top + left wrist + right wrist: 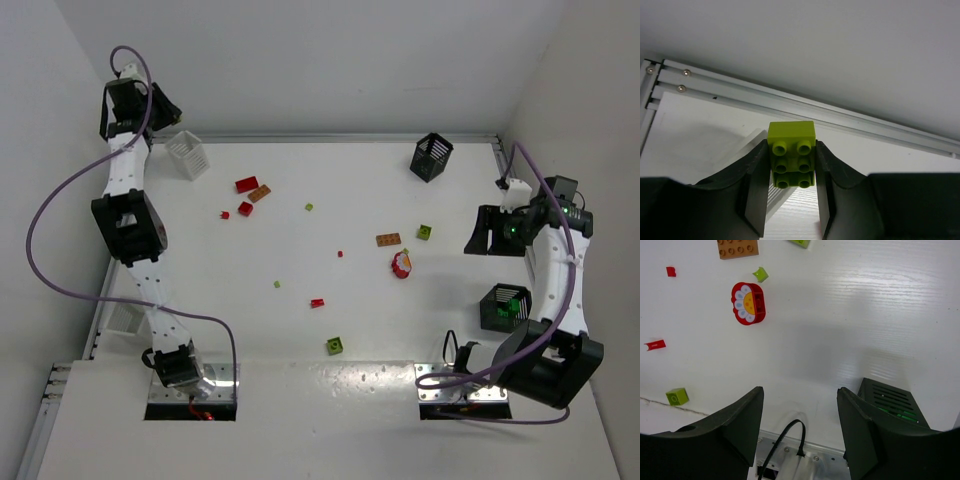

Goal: Sort the legos into containers by color

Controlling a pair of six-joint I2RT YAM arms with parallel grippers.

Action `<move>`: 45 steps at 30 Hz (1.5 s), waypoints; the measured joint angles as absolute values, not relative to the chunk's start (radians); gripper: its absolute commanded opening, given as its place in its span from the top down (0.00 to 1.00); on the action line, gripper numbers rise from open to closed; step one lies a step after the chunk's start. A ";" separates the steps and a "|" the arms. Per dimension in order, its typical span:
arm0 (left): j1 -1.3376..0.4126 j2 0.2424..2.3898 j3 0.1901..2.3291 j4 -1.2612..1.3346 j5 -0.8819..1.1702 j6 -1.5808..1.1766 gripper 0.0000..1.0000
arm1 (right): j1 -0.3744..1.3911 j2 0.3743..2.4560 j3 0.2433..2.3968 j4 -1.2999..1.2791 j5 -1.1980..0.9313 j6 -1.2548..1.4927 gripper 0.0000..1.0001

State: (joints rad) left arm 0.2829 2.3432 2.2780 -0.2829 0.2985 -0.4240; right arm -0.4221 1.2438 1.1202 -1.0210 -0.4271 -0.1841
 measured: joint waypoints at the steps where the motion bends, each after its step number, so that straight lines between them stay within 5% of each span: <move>1: 0.283 2.343 2.275 -0.287 0.285 -0.413 0.80 | -0.422 1.244 1.120 -1.021 -0.427 -0.184 0.40; 13: 0.280 2.343 2.189 -0.360 0.210 -0.306 0.56 | -0.422 1.250 1.120 -1.017 -0.427 -0.184 0.40; 20: 0.270 2.343 2.205 -0.369 0.200 -0.277 0.25 | -0.422 1.251 1.120 -1.016 -0.427 -0.184 0.40; 23: 0.261 2.344 2.218 -0.372 0.191 -0.270 0.21 | -0.422 1.251 1.120 -1.016 -0.427 -0.185 0.40; 26: 0.250 2.344 2.244 -0.374 0.186 -0.259 0.00 | -0.421 1.251 1.120 -1.016 -0.427 -0.200 0.41; 32: 0.210 2.310 2.268 -0.381 0.218 -0.088 0.00 | -0.348 1.253 1.121 -1.037 -0.419 -0.292 0.41; 37: 0.064 2.083 2.062 -0.398 0.178 0.150 0.00 | -0.220 1.294 1.149 -1.068 -0.400 -0.385 0.41; 41: -0.055 1.922 2.022 -0.443 0.293 0.197 0.00 | -0.104 1.346 1.169 -1.065 -0.354 -0.450 0.41; 45: 0.018 1.824 1.956 -0.488 0.488 0.194 0.01 | -0.010 1.392 1.181 -1.023 -0.306 -0.506 0.38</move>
